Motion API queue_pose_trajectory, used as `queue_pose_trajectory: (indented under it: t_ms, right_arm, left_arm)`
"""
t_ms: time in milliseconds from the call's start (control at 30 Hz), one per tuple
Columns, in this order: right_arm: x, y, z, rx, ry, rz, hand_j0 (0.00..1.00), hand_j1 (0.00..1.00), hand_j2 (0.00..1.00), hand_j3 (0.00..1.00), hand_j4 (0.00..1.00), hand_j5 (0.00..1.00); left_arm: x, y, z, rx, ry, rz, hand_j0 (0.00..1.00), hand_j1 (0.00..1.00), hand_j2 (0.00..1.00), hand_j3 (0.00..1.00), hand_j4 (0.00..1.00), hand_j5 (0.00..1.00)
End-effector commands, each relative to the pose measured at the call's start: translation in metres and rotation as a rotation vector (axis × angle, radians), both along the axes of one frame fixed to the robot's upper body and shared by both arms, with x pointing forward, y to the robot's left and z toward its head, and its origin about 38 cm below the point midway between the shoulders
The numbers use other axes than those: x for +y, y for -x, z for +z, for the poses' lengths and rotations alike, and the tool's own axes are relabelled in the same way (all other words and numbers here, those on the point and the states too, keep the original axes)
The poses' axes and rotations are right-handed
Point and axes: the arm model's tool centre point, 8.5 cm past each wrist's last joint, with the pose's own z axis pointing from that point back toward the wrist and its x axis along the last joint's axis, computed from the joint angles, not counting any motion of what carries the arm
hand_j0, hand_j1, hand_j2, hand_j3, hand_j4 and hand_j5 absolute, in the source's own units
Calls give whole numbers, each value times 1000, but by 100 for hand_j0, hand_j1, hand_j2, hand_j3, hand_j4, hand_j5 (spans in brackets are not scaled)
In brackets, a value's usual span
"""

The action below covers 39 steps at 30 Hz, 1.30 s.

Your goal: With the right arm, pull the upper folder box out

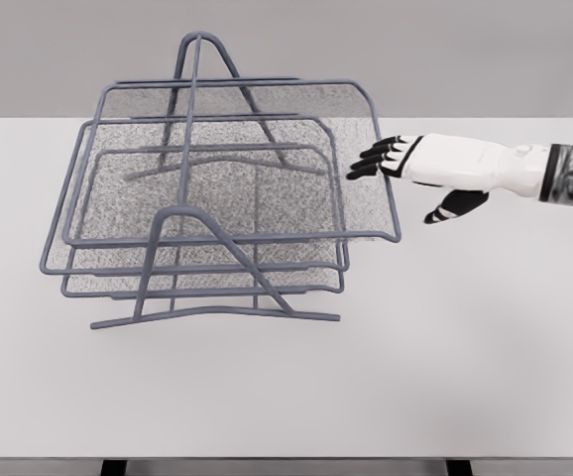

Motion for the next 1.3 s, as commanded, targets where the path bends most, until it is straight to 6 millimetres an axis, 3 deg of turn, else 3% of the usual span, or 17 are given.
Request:
queue_pose_trajectory:
  t_ms: [0,400,933,1000,1133,1267]
  right_arm:
    - [-12,0,-3,-24,78,-23,100,100,100,100,100,100]
    - [-43,4,5,-35,94,-90,100,100,100,100,100,100]
    - [-64,9,27,-64,87,-124,100,100,100,100,100,100]
    - [-68,9,37,-89,74,-139,100,100,100,100,100,100]
    - [-96,18,54,-78,81,-182,100,100,100,100,100,100]
    - [-105,19,69,-112,72,-203,100,100,100,100,100,100]
  left_arm:
    - [0,0,0,0,0,1,100,100,100,100,100,100]
    - [0,0,0,0,0,0,100,100,100,100,100,100]
    - [0,0,0,0,0,0,100,100,100,100,100,100]
    - [0,0,0,0,0,0,100,100,100,100,100,100]
    - [0,0,0,0,0,0,100,100,100,100,100,100]
    - [0,0,0,0,0,0,100,100,100,100,100,100]
